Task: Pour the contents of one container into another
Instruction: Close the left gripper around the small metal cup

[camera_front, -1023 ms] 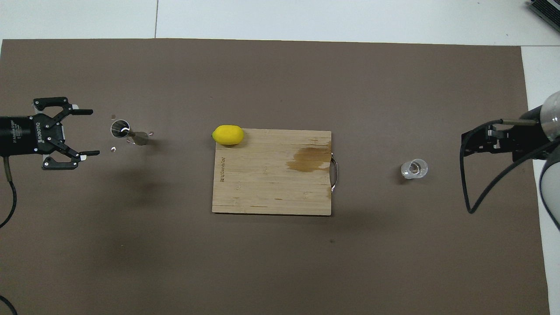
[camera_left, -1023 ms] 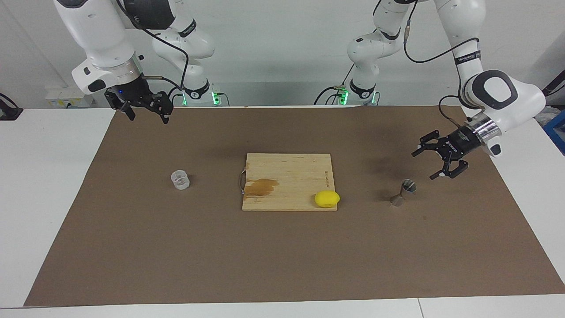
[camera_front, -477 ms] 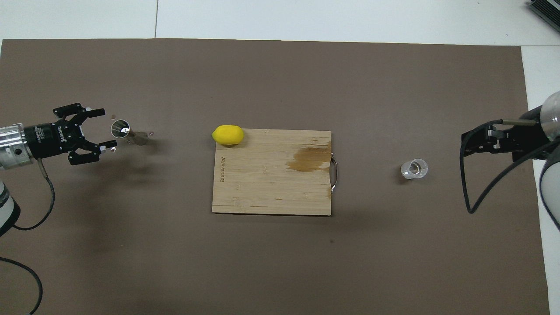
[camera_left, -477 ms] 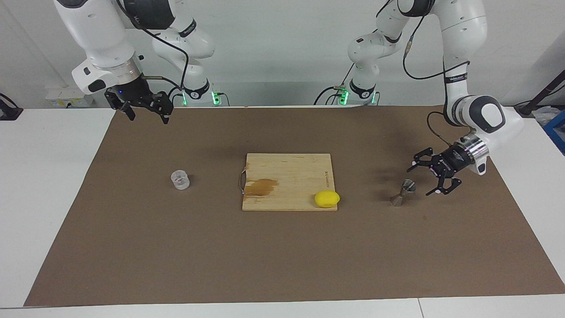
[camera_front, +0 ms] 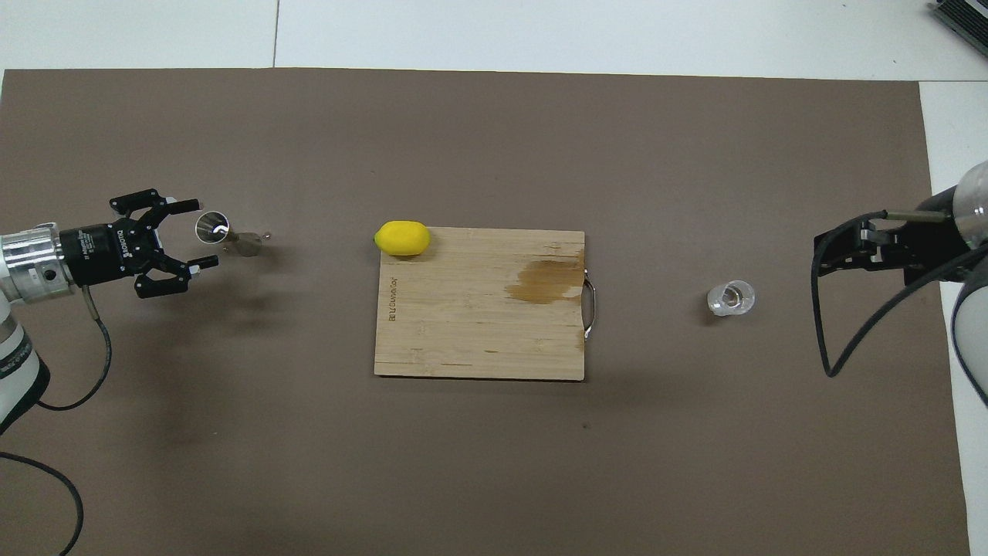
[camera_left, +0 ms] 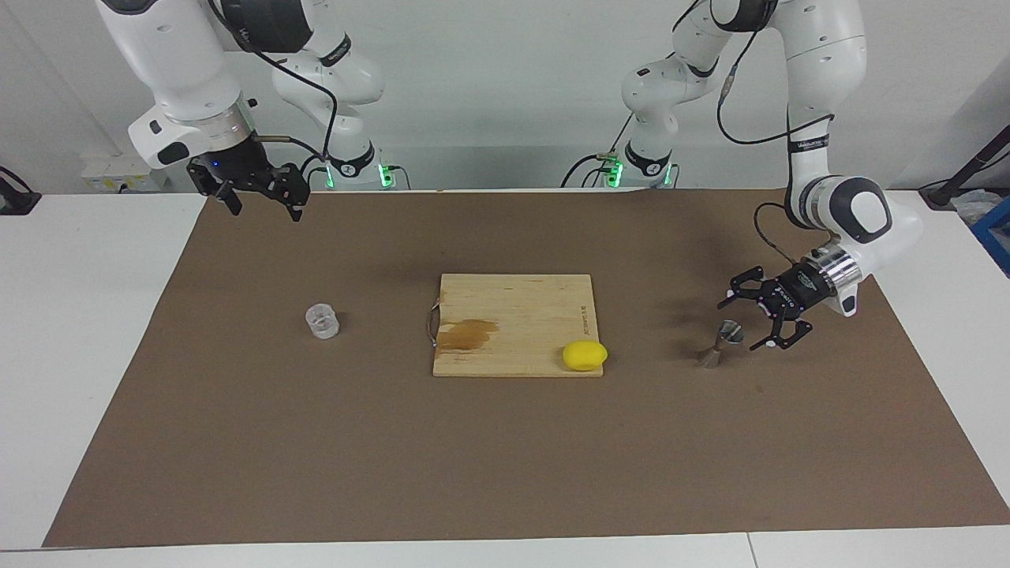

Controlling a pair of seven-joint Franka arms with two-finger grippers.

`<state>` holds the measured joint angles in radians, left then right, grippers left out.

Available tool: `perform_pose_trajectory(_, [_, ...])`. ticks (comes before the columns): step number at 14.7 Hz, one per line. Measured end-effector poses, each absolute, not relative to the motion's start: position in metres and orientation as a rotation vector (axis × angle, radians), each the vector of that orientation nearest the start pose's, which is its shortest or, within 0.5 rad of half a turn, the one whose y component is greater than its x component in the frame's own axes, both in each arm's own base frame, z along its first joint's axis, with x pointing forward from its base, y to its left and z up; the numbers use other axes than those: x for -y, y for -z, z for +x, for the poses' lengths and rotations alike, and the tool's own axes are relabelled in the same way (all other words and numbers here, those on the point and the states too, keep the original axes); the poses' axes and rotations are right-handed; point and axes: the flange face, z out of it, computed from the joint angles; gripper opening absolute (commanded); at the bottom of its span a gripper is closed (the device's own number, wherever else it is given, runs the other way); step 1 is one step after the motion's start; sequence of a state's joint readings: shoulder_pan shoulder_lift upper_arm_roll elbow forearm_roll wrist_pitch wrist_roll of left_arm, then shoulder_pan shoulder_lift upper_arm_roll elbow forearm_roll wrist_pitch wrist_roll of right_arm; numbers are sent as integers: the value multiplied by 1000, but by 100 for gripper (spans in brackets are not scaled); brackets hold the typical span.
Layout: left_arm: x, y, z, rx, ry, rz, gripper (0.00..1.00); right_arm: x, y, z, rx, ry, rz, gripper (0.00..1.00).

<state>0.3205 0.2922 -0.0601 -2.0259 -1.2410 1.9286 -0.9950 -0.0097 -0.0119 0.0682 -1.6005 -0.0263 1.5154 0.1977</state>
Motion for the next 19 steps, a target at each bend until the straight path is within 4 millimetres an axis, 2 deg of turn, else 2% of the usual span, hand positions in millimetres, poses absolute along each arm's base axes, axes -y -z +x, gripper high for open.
perform_pose_trajectory(3, [-86, -313, 577, -1789, 820, 1174, 90, -29, -613, 543, -222, -110, -3168, 100])
perform_pose_trajectory(9, [-79, -305, 574, -1785, 805, 1174, 86, -29, -613, 543, -222, -110, -3168, 100])
perform_pose_trajectory(19, [-77, -306, 576, -1756, 775, 1174, 82, -29, -613, 543, -223, -110, -3168, 100])
